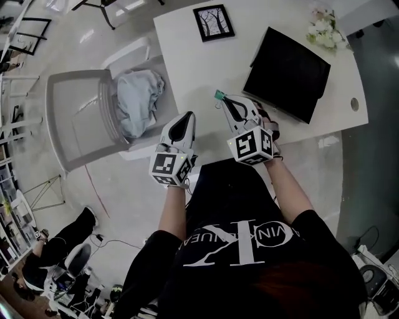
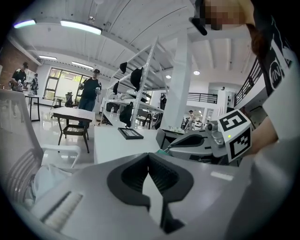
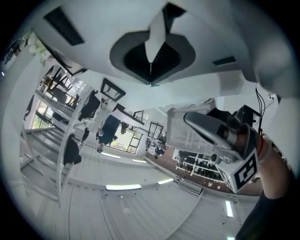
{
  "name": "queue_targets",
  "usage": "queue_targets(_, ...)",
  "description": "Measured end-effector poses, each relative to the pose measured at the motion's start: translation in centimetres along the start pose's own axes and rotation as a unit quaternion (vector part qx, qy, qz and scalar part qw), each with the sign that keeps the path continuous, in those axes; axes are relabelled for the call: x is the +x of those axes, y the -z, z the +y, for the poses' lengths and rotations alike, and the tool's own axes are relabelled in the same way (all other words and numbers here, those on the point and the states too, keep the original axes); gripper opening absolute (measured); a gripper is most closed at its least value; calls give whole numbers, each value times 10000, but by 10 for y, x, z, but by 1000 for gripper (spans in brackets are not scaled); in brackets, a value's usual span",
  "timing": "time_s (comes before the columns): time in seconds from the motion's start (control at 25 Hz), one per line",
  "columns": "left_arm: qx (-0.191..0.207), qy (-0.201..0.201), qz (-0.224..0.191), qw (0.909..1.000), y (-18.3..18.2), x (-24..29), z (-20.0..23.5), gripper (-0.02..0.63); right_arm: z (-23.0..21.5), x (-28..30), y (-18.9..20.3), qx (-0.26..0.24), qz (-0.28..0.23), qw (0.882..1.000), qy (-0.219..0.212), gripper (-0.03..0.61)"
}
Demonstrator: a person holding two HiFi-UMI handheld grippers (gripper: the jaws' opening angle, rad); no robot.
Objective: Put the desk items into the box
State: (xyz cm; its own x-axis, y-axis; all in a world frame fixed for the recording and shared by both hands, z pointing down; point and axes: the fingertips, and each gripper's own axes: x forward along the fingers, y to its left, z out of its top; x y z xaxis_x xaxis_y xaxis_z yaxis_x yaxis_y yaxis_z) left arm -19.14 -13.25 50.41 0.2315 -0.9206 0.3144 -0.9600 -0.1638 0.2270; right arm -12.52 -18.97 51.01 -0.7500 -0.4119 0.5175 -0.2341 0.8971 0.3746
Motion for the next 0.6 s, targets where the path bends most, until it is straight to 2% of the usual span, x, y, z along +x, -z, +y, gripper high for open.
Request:
queue_targets(0.24, 12, 242, -49, 9997, -13, 18, -14, 11, -27, -34, -6, 500, -240, 9979, 339, 17)
queue_targets(0.48, 122, 730, 30, 9972, -19, 46, -41, 11, -58, -62, 6, 1136, -160, 9903, 788, 17)
queue_targets(0.6, 157, 960, 68, 9952, -21, 59, -55, 11, -66, -74, 17, 1212, -69, 9880, 956, 17)
